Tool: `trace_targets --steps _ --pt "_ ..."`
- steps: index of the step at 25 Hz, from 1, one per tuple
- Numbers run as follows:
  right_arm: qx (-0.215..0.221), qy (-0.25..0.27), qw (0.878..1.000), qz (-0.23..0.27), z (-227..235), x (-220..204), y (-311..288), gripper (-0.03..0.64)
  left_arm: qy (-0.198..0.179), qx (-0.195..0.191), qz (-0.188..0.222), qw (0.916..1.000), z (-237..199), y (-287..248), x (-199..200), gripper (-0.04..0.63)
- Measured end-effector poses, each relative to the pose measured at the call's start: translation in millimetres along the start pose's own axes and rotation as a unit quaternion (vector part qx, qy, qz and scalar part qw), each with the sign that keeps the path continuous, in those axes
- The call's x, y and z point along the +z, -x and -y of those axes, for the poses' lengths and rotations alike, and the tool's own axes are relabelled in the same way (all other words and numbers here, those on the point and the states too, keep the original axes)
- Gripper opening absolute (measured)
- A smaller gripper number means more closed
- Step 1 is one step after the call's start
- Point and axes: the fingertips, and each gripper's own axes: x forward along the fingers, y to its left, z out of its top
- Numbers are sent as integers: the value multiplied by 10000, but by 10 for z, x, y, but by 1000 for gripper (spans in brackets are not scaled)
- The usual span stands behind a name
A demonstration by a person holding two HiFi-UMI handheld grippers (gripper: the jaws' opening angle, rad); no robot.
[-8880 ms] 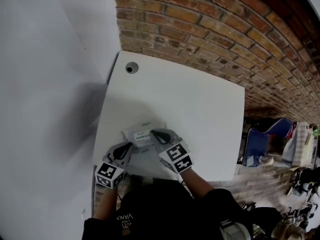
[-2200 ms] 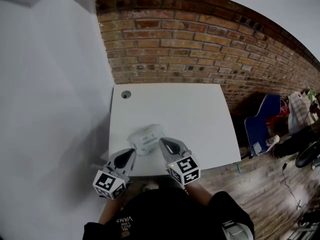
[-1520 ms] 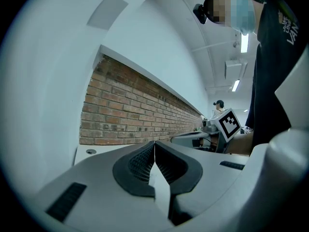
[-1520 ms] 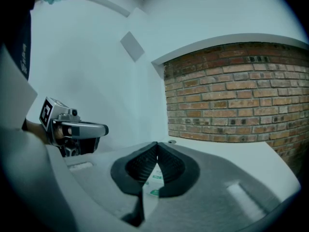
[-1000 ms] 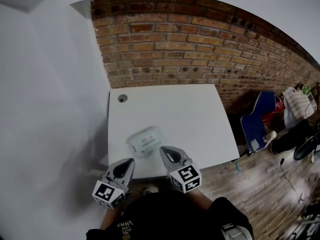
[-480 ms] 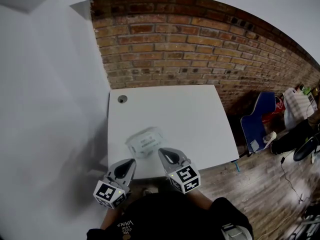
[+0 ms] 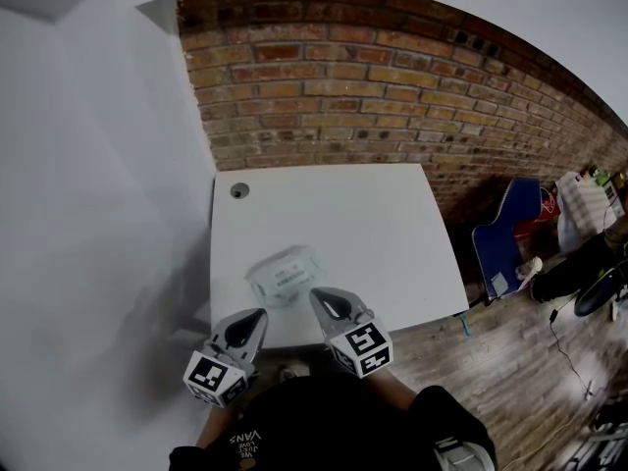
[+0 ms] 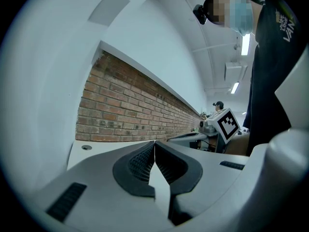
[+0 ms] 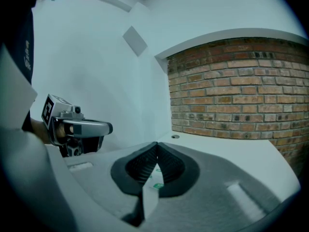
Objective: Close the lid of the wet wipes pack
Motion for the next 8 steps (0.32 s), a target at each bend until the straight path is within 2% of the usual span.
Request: trace_targets --steps 4,8 --pt "-11 12 10000 15 1 14 11 -3 -85 4 -13 10000 16 -2 38 0" --pt "4 18 10000 31 -11 29 40 -3 22 48 -48 10000 61 4 88 0"
